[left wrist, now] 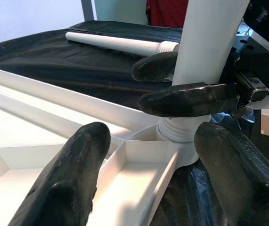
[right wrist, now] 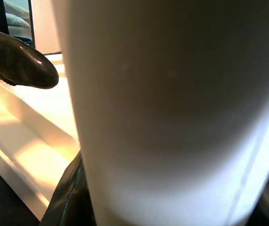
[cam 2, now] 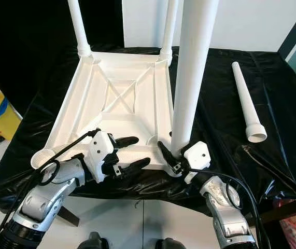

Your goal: Building children table

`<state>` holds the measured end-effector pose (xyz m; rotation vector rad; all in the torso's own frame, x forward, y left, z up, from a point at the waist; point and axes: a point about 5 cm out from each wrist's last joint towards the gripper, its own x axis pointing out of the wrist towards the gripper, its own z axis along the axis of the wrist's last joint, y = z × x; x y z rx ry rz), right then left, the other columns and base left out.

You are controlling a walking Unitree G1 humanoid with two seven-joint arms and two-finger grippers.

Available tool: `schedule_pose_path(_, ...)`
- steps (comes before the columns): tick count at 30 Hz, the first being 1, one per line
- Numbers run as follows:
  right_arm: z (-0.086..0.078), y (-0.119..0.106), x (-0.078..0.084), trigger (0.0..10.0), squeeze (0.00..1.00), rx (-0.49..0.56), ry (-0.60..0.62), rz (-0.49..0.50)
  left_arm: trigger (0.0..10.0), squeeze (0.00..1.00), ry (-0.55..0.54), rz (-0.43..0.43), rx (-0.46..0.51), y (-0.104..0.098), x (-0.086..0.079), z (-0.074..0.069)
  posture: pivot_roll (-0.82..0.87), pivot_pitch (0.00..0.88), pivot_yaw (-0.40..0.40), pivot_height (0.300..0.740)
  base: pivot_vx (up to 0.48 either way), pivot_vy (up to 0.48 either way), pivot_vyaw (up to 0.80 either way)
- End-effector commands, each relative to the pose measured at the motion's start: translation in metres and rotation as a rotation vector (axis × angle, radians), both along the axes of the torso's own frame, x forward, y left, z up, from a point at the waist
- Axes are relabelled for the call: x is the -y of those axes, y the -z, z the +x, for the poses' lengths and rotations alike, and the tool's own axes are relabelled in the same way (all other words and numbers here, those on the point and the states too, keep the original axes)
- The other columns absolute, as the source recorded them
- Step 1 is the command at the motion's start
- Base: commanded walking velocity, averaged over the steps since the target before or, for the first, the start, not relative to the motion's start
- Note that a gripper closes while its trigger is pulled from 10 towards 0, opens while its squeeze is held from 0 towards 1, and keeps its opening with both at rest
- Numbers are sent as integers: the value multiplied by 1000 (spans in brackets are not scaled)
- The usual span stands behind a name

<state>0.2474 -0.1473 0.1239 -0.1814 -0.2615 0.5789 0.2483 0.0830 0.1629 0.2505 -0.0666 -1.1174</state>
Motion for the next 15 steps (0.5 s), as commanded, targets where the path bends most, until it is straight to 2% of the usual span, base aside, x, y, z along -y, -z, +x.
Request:
schedule_pose_path(1, -3, 17, 5, 10000, 0, -82, 7, -38, 10000, 0, -1, 1, 3, -2, 1, 0, 36, 84, -57, 740, 0, 0, 0)
schedule_pose_path(9, -2, 19, 6, 10000, 0, -99, 15, -17, 10000, 0, -1, 3, 7, -3, 0, 2, 36, 80, -52, 740, 0, 0, 0)
schedule_pose_path(15, 0, 21, 10, 10000, 0, -152, 58, 69, 10000, 0, -4, 1, 12, -5, 0, 1, 36, 89, -52, 740, 0, 0, 0)
